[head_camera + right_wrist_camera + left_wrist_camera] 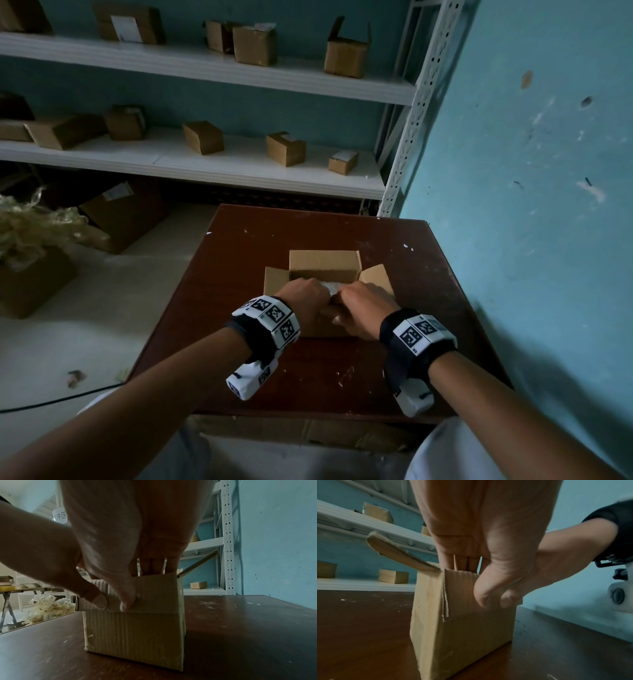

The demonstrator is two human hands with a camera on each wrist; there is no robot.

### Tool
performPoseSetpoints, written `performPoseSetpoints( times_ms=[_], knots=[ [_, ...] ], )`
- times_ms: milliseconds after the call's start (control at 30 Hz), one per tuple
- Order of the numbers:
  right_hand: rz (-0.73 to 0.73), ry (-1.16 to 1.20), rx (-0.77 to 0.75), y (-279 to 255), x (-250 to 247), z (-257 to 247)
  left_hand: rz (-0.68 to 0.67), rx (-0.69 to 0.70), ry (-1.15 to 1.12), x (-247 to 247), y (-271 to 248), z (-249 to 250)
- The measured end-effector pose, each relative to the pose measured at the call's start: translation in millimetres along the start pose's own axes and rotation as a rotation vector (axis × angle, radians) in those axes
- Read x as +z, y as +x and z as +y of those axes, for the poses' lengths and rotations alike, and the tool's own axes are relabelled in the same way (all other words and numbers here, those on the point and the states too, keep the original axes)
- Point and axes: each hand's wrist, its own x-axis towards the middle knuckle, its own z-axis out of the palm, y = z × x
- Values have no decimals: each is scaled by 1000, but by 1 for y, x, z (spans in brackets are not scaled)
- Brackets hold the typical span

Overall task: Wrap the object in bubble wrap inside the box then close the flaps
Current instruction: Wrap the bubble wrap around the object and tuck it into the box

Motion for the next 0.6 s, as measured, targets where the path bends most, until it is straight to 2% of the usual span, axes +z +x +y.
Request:
performPoseSetpoints(
  times_ms=[400,500,600],
  knots=[
    [-106,25,79,-6,-5,-3,2,57,-87,-2,-7,-6],
    [-64,65,45,-8,-8,-4,45,85,-101,-2,-11,-8],
    [-17,101,-1,-9,-8,-6,73,47,-78,3,-14,-11]
  ],
)
